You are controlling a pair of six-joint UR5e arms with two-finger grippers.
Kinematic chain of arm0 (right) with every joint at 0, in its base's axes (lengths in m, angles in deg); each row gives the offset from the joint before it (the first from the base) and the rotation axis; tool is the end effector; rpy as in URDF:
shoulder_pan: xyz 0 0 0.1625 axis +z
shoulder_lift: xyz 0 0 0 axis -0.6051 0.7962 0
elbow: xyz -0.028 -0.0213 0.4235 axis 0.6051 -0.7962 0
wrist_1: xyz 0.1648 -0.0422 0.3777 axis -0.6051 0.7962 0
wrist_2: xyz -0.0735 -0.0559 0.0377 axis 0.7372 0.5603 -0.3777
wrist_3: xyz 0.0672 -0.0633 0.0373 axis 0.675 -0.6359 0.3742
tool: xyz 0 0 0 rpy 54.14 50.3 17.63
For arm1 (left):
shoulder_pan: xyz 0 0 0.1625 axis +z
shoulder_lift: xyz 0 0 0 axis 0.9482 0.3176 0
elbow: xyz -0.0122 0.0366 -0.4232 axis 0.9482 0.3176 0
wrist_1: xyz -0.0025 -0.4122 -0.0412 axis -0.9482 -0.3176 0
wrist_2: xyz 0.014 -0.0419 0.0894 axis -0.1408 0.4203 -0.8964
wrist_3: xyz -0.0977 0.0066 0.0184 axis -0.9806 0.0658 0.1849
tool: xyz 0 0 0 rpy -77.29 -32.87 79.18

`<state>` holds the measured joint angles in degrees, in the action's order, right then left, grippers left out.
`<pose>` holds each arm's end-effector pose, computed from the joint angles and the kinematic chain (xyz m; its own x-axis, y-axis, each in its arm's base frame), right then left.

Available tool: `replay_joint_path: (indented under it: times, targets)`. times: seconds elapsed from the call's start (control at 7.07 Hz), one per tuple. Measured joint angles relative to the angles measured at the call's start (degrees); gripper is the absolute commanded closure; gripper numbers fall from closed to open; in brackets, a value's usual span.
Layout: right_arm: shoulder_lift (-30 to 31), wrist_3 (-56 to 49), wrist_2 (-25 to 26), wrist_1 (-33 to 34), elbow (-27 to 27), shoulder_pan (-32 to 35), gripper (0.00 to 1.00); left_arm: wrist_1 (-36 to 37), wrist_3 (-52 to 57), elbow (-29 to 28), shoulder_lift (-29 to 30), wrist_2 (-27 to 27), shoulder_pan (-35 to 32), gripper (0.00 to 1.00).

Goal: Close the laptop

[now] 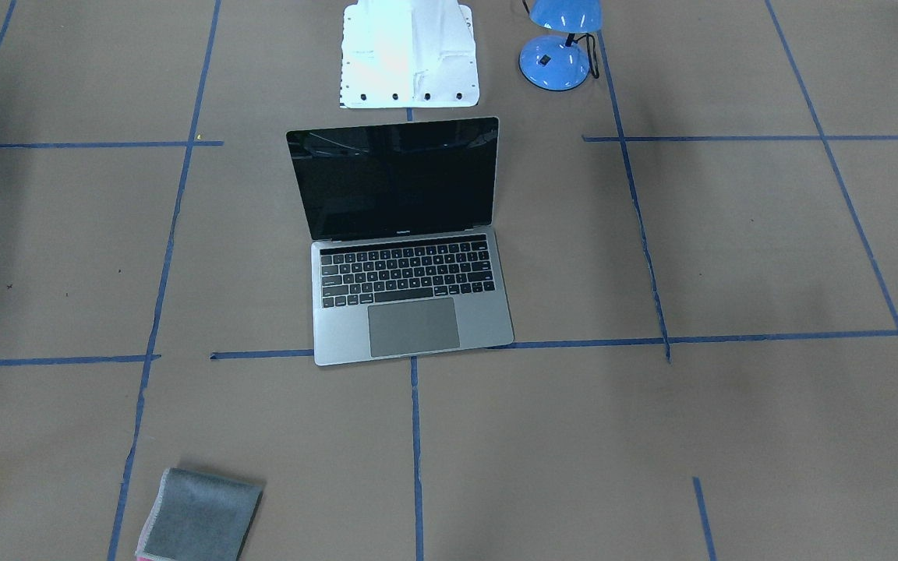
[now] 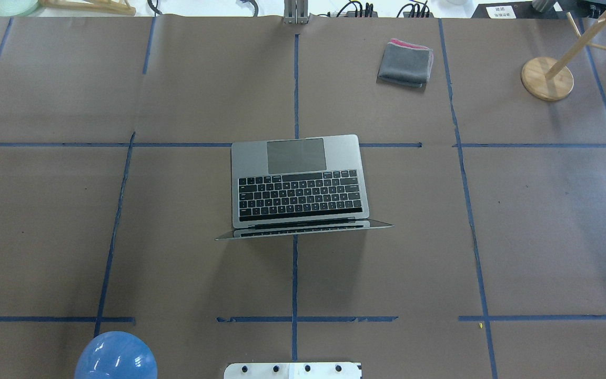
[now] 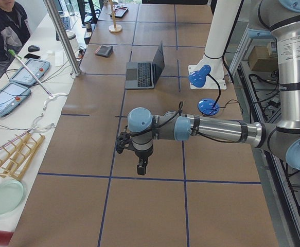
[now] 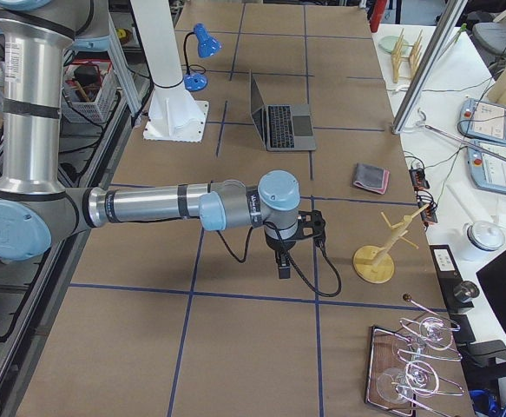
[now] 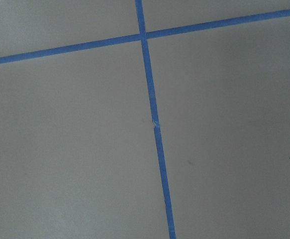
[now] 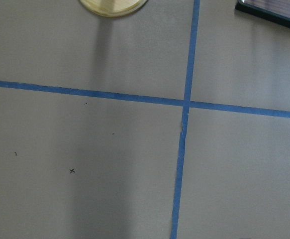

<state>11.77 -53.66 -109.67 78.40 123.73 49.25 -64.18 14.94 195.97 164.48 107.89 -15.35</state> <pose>0.0371 -0.4530 0.5922 0.7181 -0.1059 0.6878 0.0062 0.9893 0.1459 -0.0429 -0.4175 0.6081 0.7262 0.1493 -0.6711 -0.1270 0.9885 0.0825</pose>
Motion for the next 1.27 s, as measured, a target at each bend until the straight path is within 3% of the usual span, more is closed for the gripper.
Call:
replay_joint_path:
  times: [0.71,1.27]
  targets:
    - [-0.3,0.6,-0.1,-0.7,0.7,-1.4,0.0,-0.6,-0.3,0.0,1.8,-1.2,0.1,0.01]
    - [-0.6,15.8,-1.7,-15.6,1.4,-9.7,0.01,-6.9,-4.6,-2.2,11.4,-0.4,3.6,0.01]
